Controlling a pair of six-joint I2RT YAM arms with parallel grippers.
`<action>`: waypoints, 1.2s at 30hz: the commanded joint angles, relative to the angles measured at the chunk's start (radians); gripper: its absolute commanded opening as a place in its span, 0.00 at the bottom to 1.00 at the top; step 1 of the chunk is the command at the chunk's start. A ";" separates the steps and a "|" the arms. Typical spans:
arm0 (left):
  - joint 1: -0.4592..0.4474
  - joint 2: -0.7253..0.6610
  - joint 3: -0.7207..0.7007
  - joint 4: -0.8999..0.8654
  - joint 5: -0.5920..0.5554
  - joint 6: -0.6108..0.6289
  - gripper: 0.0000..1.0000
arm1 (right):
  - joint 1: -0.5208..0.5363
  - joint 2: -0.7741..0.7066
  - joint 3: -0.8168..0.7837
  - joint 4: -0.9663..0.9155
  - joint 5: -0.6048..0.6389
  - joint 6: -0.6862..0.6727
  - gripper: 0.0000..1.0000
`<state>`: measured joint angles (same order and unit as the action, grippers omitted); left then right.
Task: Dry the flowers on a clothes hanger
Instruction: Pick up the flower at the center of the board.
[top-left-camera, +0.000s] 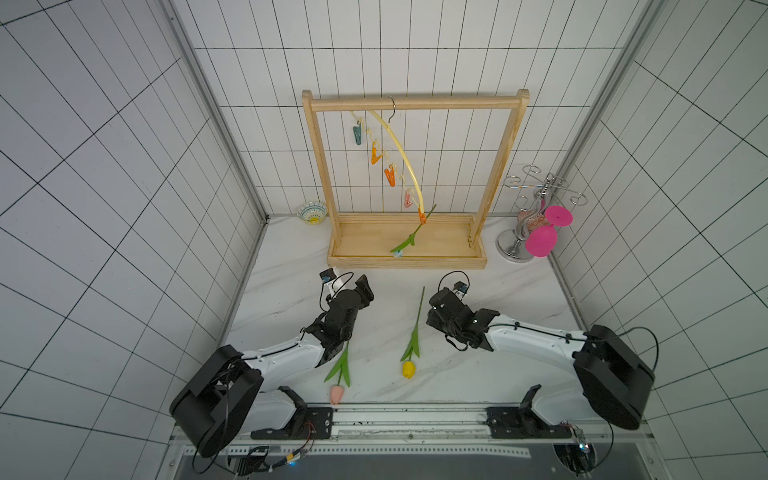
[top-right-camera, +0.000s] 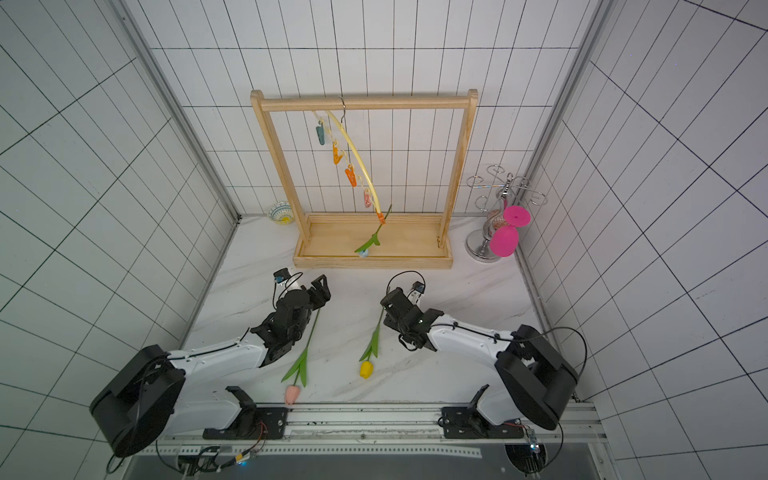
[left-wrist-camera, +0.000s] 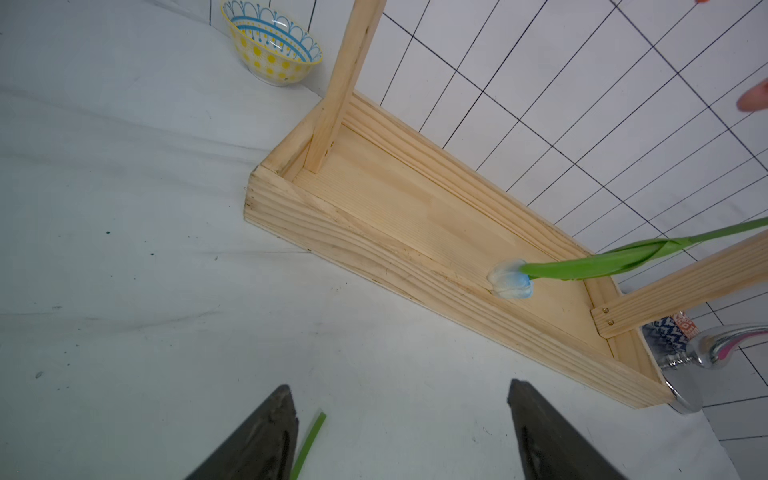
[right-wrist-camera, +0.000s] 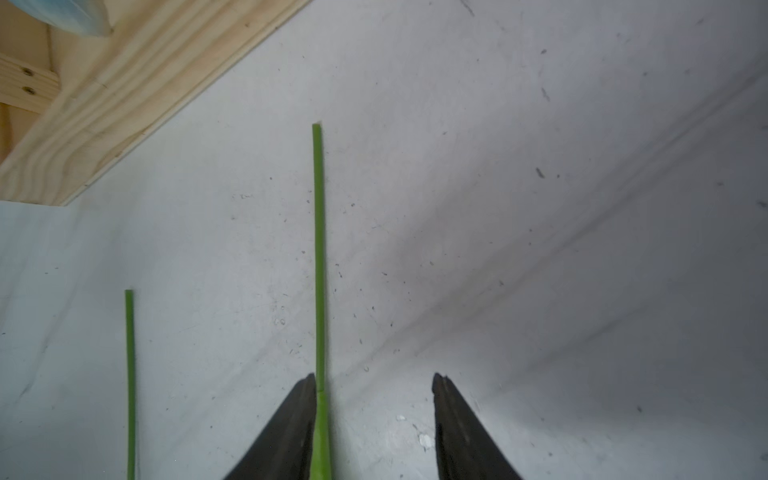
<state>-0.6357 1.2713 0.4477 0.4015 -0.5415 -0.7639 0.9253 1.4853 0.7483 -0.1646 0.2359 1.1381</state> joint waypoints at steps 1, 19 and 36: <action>0.001 -0.008 -0.002 0.008 -0.059 -0.033 0.81 | 0.010 0.101 0.092 -0.044 -0.032 0.069 0.48; 0.001 0.085 0.029 0.057 0.078 -0.064 0.81 | 0.071 0.292 0.262 -0.153 0.001 0.073 0.31; 0.001 0.079 0.034 0.050 0.084 -0.057 0.81 | 0.092 0.225 0.313 -0.206 0.100 -0.015 0.00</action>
<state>-0.6350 1.3628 0.4564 0.4488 -0.4591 -0.8276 1.0103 1.7981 1.0496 -0.3485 0.2859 1.1759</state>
